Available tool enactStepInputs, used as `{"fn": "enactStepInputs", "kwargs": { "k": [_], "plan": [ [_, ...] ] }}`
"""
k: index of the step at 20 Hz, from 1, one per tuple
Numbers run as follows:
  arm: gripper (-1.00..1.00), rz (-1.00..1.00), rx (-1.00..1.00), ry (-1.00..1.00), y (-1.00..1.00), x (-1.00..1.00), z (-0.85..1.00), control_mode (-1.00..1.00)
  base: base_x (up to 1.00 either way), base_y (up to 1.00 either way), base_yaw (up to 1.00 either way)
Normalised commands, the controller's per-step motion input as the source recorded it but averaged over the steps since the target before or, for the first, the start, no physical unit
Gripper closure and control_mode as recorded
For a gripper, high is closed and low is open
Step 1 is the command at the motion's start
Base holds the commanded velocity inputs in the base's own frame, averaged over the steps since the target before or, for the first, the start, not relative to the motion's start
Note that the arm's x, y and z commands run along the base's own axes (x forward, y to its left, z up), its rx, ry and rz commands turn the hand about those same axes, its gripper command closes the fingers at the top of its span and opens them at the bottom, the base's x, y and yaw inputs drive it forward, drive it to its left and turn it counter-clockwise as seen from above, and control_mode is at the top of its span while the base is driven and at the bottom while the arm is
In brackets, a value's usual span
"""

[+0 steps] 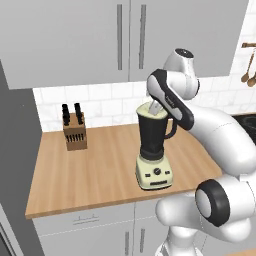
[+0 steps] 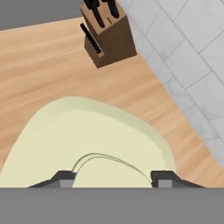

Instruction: Close the lid blender by securely placing the lid on top.

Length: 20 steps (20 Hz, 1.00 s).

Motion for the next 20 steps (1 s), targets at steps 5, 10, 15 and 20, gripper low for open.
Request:
{"fn": "enactStepInputs", "kwargs": {
  "k": [5, 10, 15, 20],
  "plan": [
    [-1.00, -0.04, -0.04, 0.00, 0.00, 0.00, -0.06, -1.00, 0.00, 0.00, 0.00],
    [-1.00, -0.01, -0.12, -0.18, 0.00, -0.15, -0.04, -1.00, 0.00, 0.00, 0.00],
    [-1.00, 0.00, -0.17, -0.24, 0.15, -0.82, 0.00, -1.00, 0.00, 0.00, 0.00],
    [-1.00, 0.00, -0.16, -0.16, 0.39, -1.00, -0.04, -1.00, 0.00, 0.00, 0.00]
  ]
}}
